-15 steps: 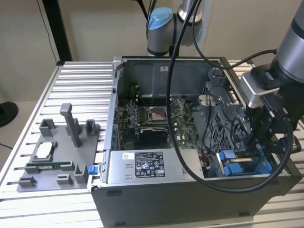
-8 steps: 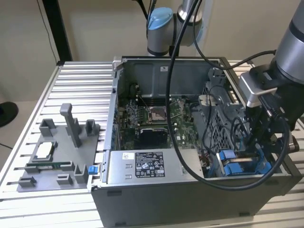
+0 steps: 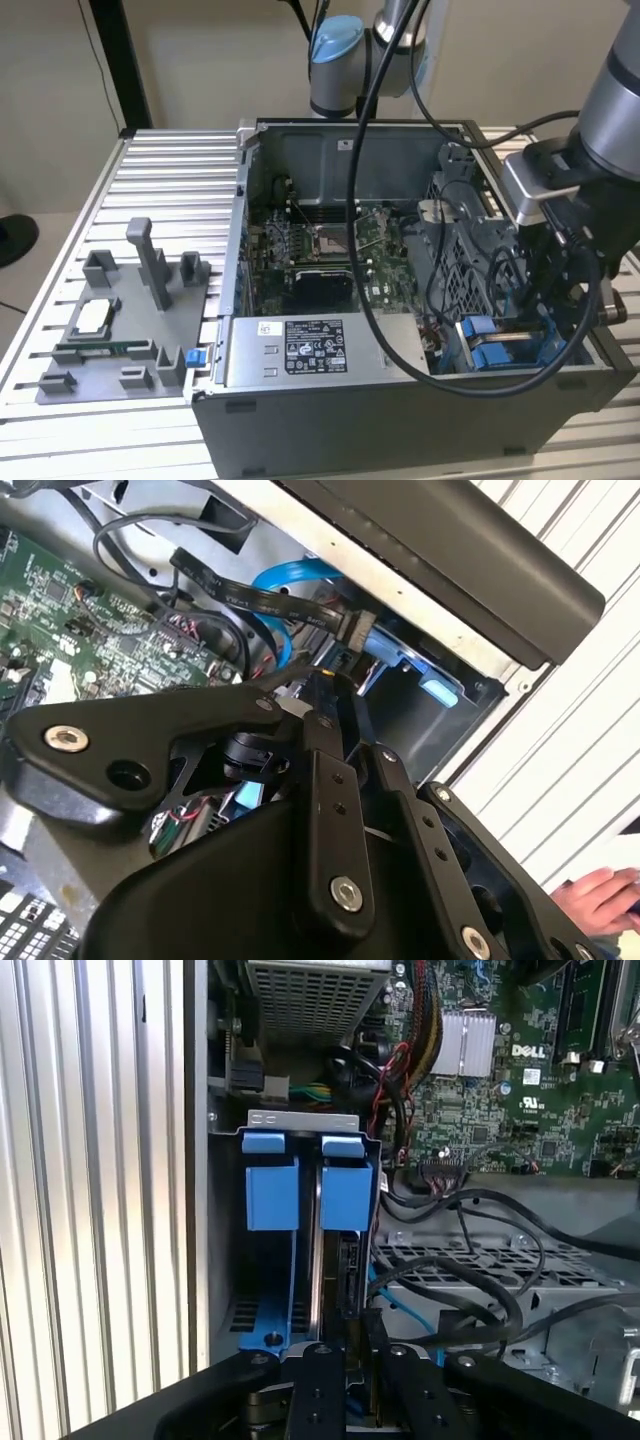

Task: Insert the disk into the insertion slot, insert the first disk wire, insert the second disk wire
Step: 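Insert the first disk wire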

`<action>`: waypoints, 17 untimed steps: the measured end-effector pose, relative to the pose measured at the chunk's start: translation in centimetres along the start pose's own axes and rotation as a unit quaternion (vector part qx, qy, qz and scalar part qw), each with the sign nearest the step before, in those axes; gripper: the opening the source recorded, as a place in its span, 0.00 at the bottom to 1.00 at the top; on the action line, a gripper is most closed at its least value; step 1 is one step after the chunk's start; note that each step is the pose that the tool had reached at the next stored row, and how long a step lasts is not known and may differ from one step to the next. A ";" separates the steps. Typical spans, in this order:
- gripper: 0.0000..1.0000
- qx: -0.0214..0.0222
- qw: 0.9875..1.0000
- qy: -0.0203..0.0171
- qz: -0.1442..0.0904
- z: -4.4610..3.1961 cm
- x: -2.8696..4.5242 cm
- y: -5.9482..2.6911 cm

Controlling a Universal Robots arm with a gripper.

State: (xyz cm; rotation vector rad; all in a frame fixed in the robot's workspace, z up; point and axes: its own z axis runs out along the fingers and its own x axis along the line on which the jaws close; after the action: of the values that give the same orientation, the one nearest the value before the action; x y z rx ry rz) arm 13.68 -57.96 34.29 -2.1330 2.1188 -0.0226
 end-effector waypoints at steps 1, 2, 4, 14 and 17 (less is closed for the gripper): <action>0.00 0.000 1.000 0.000 0.002 0.02 -0.02 0.00; 0.00 0.000 1.000 0.000 0.003 0.03 -0.04 -0.01; 0.00 0.000 1.000 0.001 0.006 0.07 -0.07 -0.01; 0.00 0.002 1.000 0.002 0.019 0.33 -0.20 -0.03; 0.00 0.002 1.000 0.003 0.023 0.48 -0.22 -0.01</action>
State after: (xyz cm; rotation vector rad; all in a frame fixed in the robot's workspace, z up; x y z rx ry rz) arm 13.74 -57.70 33.83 -2.0844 2.1676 -0.0280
